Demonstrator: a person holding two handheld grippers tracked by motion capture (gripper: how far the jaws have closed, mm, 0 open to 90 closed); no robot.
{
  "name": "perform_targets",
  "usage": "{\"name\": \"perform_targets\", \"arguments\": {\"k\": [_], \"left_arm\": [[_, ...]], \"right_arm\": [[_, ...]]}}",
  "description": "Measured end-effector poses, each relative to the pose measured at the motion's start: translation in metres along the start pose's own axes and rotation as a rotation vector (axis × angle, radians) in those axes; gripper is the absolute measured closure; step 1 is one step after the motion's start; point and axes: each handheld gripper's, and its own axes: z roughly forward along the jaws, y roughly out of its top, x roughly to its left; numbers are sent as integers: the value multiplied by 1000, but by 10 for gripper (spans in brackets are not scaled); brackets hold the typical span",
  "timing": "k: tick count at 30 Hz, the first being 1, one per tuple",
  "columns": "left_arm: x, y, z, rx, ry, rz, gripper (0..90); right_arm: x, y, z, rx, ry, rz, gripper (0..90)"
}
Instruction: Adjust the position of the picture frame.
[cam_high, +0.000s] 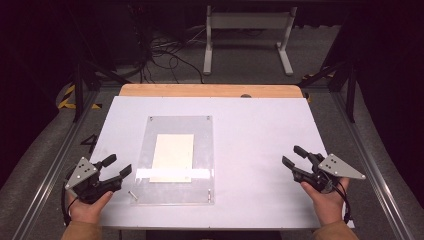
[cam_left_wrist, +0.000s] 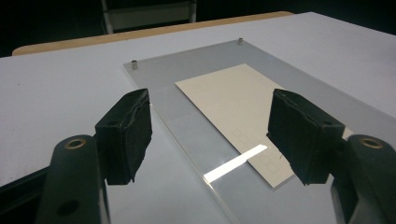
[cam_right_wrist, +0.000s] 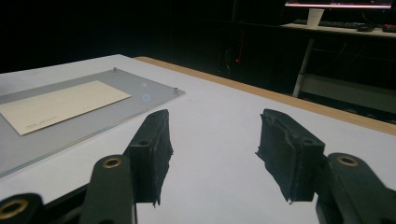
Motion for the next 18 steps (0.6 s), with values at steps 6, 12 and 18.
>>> {"name": "perform_targets", "arguments": {"k": [6, 12, 18], "left_arm": [[-1, 1, 0, 1, -4, 1, 288], [-3, 2, 1, 10, -3, -1, 176], [-4, 3, -1, 17, -23, -1, 192]], "right_arm": [[0, 0, 0, 1, 3, -1, 417], [0, 0, 0, 10, 3, -4, 340], [2, 0, -1, 11, 4, -1, 316]]}}
